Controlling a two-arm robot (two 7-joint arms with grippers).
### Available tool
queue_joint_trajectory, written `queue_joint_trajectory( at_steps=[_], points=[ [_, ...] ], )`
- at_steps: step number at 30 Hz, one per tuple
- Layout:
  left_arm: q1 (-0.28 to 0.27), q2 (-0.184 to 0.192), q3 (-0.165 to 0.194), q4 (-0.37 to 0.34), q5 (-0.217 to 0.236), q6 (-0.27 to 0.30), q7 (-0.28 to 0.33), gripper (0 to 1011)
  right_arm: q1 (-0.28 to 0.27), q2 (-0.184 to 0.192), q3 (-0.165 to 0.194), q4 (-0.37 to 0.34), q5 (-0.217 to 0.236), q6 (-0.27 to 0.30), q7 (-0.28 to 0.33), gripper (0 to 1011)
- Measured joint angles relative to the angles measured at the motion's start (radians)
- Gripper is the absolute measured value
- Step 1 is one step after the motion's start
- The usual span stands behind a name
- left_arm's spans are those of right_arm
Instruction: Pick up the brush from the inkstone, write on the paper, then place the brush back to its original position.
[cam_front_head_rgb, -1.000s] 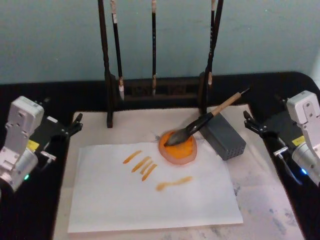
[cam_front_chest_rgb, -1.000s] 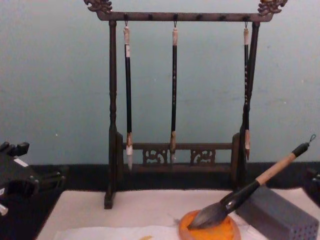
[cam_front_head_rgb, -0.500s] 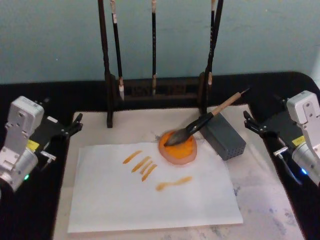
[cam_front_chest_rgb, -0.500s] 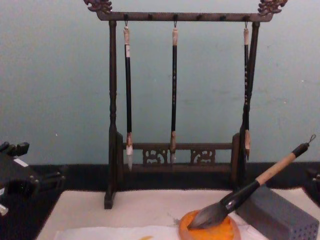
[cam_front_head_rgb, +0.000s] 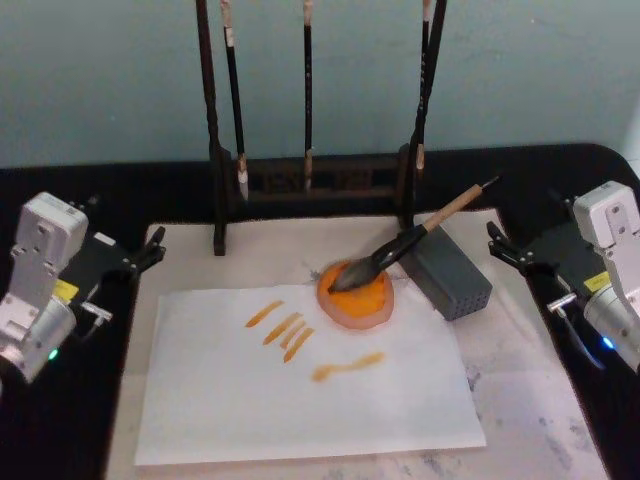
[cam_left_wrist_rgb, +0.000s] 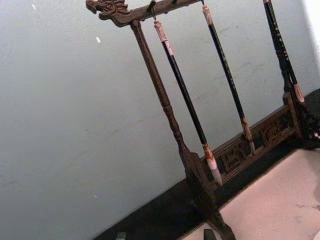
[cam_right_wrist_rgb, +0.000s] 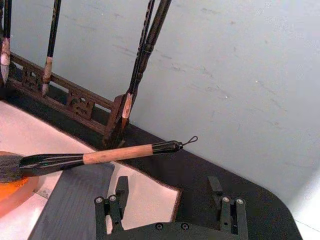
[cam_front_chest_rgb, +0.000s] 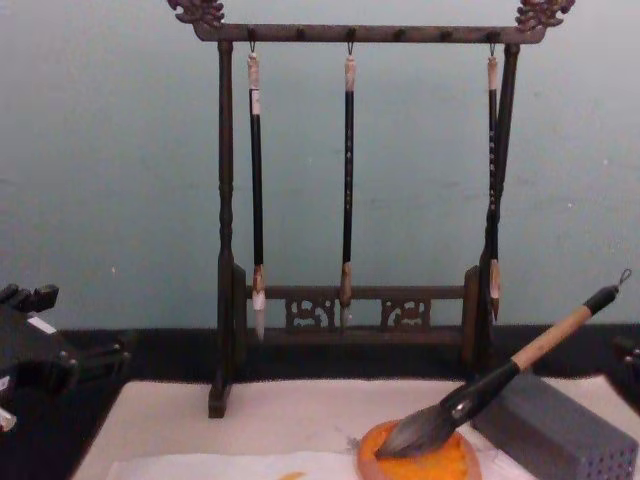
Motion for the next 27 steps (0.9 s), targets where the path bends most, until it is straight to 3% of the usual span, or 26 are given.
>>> queue_joint_trajectory(
  at_steps=[27],
  points=[
    [0.000, 0.000, 0.000, 0.000, 0.000, 0.000, 0.000, 1001, 0.000, 0.000, 0.000, 0.000, 0.000, 0.000, 0.000, 1000]
  ],
)
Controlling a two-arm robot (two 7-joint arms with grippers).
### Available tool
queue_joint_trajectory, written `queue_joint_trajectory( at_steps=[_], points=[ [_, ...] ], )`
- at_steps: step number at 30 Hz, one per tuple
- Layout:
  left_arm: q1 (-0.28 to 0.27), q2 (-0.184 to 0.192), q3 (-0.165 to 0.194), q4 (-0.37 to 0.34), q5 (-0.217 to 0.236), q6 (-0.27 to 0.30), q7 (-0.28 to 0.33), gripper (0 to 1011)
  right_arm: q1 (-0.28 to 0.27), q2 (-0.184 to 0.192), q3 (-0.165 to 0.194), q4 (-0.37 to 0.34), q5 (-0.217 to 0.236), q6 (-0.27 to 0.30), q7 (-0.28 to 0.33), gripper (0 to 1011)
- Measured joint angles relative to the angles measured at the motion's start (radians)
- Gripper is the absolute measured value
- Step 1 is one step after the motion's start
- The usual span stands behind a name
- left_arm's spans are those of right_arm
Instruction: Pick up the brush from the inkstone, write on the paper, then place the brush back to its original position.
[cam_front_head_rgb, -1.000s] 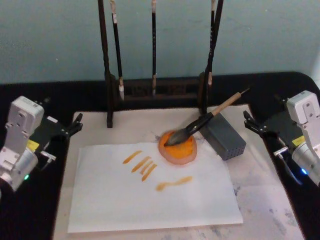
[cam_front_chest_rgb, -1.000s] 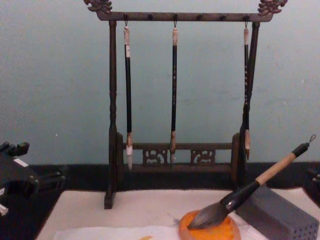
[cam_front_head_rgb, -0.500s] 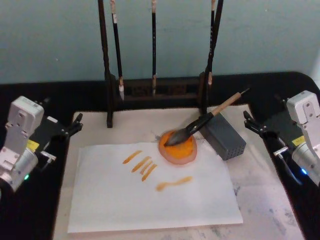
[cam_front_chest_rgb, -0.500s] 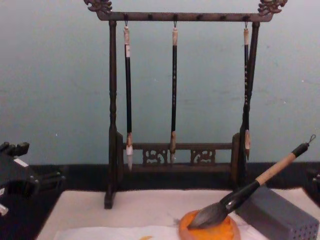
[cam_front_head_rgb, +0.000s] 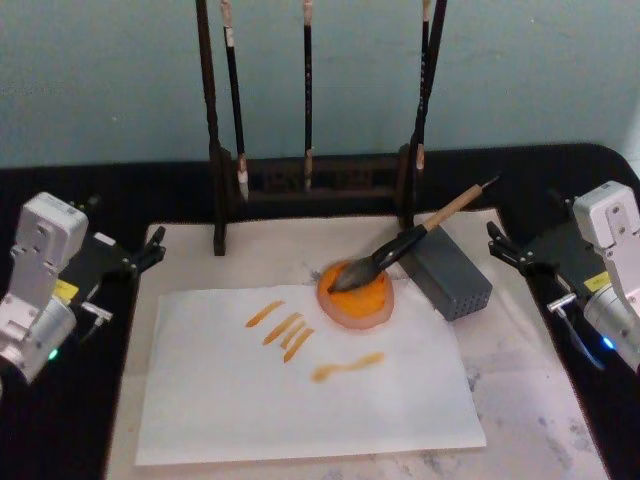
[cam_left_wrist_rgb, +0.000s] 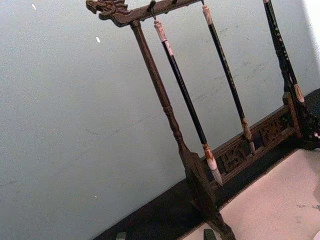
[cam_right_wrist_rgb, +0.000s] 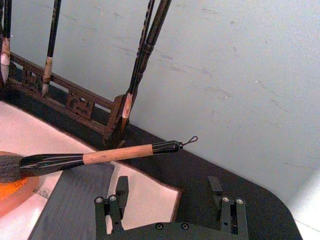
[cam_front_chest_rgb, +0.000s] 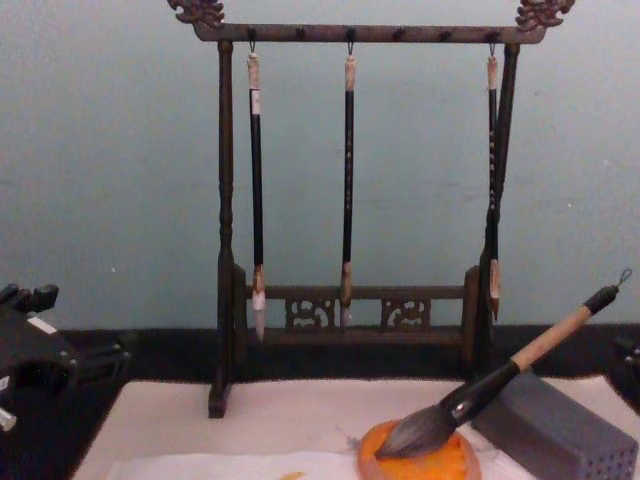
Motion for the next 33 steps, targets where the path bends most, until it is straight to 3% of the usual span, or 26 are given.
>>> queue_joint_trajectory(
  at_steps=[15, 22, 28, 33],
  points=[
    [0.000, 0.000, 0.000, 0.000, 0.000, 0.000, 0.000, 1001, 0.000, -0.001, 0.001, 0.000, 0.000, 0.000, 0.001, 1000],
    [0.000, 0.000, 0.000, 0.000, 0.000, 0.000, 0.000, 1001, -0.010, -0.010, 0.026, -0.009, 0.019, 0.007, 0.036, 1000],
    [0.000, 0.000, 0.000, 0.000, 0.000, 0.000, 0.000, 1001, -0.028, -0.022, 0.062, -0.031, 0.089, 0.038, 0.092, 1000],
    [0.000, 0.000, 0.000, 0.000, 0.000, 0.000, 0.000, 1001, -0.044, -0.041, 0.106, -0.049, 0.190, 0.087, 0.152, 1000]
  ],
)
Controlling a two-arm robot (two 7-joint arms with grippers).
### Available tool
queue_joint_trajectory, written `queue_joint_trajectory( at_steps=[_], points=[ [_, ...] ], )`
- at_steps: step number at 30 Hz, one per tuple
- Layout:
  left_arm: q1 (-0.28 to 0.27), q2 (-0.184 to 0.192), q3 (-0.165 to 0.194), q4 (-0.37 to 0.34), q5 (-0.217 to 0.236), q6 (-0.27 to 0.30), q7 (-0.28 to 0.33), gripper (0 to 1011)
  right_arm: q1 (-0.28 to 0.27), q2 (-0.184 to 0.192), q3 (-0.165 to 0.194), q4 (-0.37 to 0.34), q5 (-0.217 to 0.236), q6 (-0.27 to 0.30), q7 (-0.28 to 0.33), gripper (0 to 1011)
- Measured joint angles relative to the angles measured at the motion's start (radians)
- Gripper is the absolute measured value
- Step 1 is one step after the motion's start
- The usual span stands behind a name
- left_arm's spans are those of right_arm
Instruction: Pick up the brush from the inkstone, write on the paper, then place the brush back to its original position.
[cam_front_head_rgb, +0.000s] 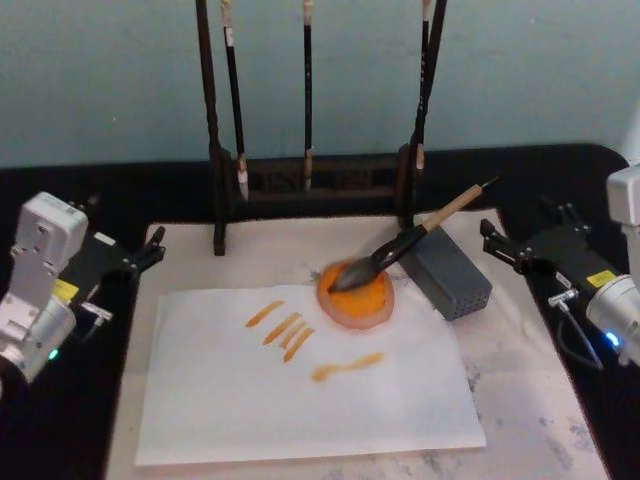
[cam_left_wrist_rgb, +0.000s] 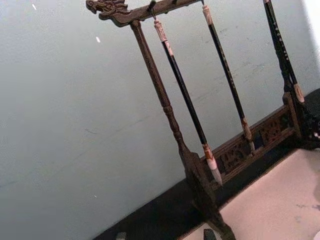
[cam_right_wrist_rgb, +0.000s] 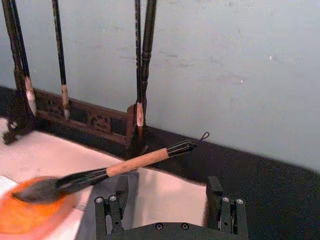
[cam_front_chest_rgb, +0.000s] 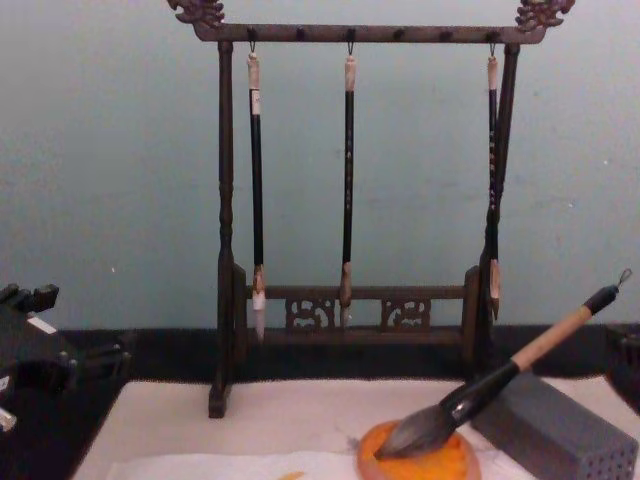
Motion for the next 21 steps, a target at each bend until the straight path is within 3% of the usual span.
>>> queue_joint_trajectory(
  at_steps=[8, 9, 14, 21],
  points=[
    [0.000, 0.000, 0.000, 0.000, 0.000, 0.000, 0.000, 1001, -0.020, -0.063, 0.091, -0.015, 0.199, 0.127, 0.073, 1000],
    [0.000, 0.000, 0.000, 0.000, 0.000, 0.000, 0.000, 1001, -0.020, -0.063, 0.091, -0.015, 0.199, 0.127, 0.073, 1000],
    [0.000, 0.000, 0.000, 0.000, 0.000, 0.000, 0.000, 1001, -0.022, -0.120, 0.154, -0.007, 0.343, 0.237, 0.092, 1000],
    [0.000, 0.000, 0.000, 0.000, 0.000, 0.000, 0.000, 1001, -0.001, -0.153, 0.176, 0.024, 0.457, 0.306, 0.090, 1000]
  ],
)
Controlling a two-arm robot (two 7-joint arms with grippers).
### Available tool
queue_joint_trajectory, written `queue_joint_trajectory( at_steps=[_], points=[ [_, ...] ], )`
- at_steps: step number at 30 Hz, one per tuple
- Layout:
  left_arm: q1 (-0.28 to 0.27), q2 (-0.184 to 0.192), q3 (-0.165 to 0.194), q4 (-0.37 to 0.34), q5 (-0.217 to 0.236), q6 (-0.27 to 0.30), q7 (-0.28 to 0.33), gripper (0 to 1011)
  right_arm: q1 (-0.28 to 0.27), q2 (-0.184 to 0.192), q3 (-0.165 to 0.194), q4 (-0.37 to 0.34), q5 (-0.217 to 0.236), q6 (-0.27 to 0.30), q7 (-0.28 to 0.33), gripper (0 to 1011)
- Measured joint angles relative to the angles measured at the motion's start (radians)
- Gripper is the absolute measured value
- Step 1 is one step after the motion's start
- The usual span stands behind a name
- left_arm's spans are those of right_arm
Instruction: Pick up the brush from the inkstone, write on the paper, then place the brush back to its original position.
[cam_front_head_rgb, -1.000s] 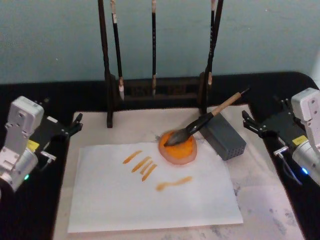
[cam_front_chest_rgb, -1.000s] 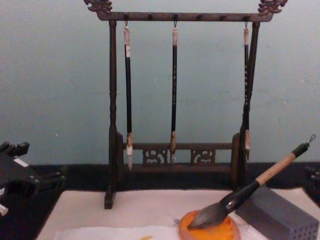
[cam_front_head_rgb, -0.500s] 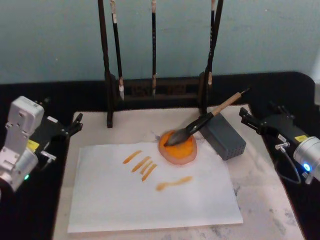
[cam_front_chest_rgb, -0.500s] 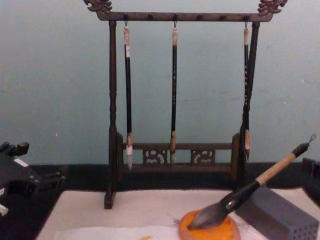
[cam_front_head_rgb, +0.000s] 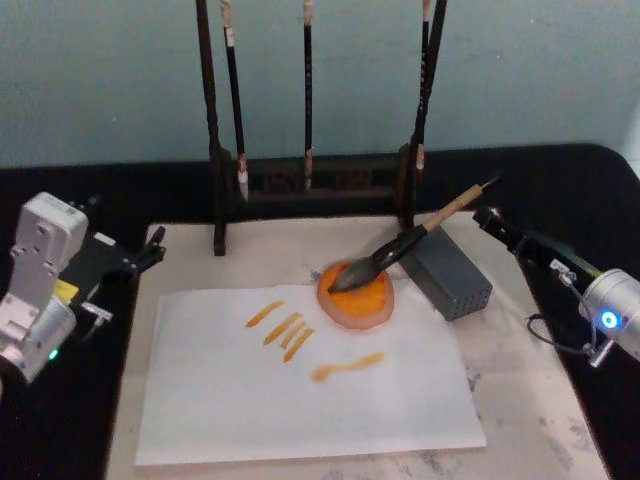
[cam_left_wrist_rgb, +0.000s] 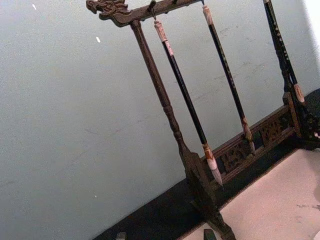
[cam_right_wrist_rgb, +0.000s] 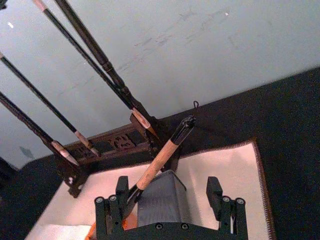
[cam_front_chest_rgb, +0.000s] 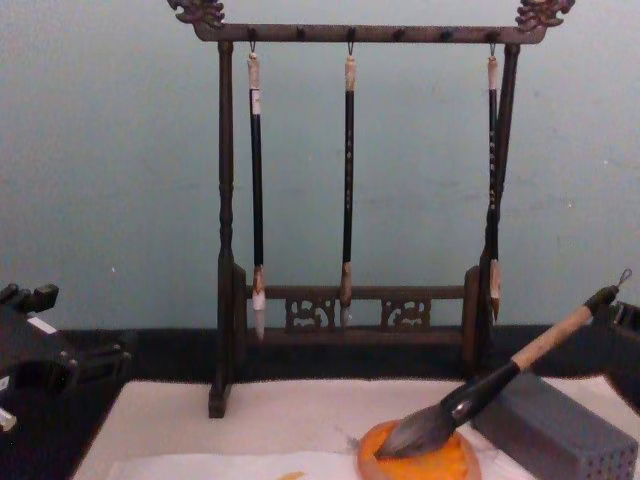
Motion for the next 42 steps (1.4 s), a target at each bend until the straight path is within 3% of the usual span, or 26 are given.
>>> queue_joint_trajectory(
  at_steps=[11, 25, 42],
  points=[
    [0.000, 0.000, 0.000, 0.000, 0.000, 0.000, 0.000, 1001, 0.056, -0.037, -0.012, 0.081, 0.087, 0.029, 0.002, 1000],
    [0.000, 0.000, 0.000, 0.000, 0.000, 0.000, 0.000, 1001, 0.124, -0.088, -0.016, 0.191, 0.190, 0.014, 0.029, 1000],
    [0.000, 0.000, 0.000, 0.000, 0.000, 0.000, 0.000, 1001, 0.177, -0.094, -0.062, 0.268, 0.226, 0.009, 0.033, 1000]
  ],
)
